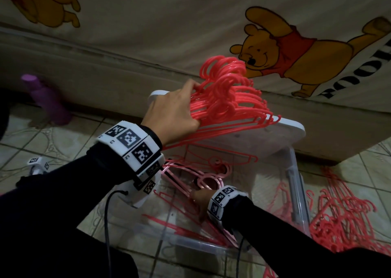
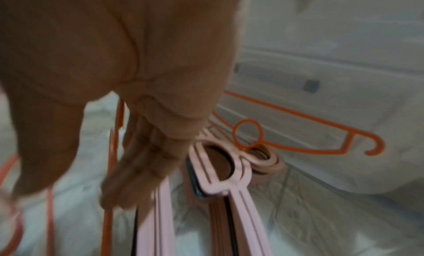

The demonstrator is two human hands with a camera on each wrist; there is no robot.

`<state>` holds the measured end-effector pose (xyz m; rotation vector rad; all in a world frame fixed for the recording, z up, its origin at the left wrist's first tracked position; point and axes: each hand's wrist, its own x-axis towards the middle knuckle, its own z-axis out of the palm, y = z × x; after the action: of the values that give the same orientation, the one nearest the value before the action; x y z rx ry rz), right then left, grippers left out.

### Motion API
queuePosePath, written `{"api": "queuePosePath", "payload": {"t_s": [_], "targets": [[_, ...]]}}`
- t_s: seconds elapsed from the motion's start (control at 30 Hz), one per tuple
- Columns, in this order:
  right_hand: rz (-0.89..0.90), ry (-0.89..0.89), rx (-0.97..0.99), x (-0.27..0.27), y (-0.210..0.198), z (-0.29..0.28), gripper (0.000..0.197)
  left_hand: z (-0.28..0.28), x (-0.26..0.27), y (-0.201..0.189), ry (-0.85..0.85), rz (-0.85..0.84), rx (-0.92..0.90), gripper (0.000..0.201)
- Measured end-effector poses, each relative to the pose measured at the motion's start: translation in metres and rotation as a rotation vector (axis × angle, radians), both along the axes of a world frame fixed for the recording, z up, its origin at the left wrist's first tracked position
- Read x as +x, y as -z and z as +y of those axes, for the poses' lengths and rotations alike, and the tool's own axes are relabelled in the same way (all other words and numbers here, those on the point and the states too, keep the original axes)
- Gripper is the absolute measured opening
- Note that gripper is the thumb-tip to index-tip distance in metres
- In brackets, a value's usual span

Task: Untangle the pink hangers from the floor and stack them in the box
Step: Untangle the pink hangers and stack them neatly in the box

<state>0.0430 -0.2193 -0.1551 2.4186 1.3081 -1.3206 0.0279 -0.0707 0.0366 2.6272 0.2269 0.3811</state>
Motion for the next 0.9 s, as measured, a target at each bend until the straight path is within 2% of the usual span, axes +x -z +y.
{"api": "queuePosePath", "payload": {"t_s": [0.17, 0.3, 0.43, 0.57, 0.73, 0.9], "targets": [[-0.032, -0.085, -0.003, -0.002, 0.008, 0.007, 0.037, 0.002, 0.001, 0.0, -0.003, -0.006, 0.009, 0.059], [-0.038, -0.069, -0.056, 0.0, 0.011, 0.005, 0.034, 0.003, 0.002, 0.001, -0.003, -0.002, 0.002, 0.059], [-0.014, -0.005, 0.051, 0.005, -0.002, 0.005, 0.029, 0.003, 0.002, 0.0, 0.007, 0.022, -0.009, 0.059], [-0.032, 0.102, 0.15, 0.014, -0.035, 0.003, 0.019, 0.005, 0.002, -0.003, 0.018, 0.041, 0.01, 0.06], [-0.162, 0.144, 0.309, 0.024, -0.097, -0.003, 0.023, 0.005, -0.001, -0.008, 0.031, 0.046, 0.003, 0.06], [-0.36, 0.047, 0.478, 0.022, -0.155, -0.034, 0.023, 0.006, -0.004, -0.01, 0.061, 0.073, -0.017, 0.059]]}}
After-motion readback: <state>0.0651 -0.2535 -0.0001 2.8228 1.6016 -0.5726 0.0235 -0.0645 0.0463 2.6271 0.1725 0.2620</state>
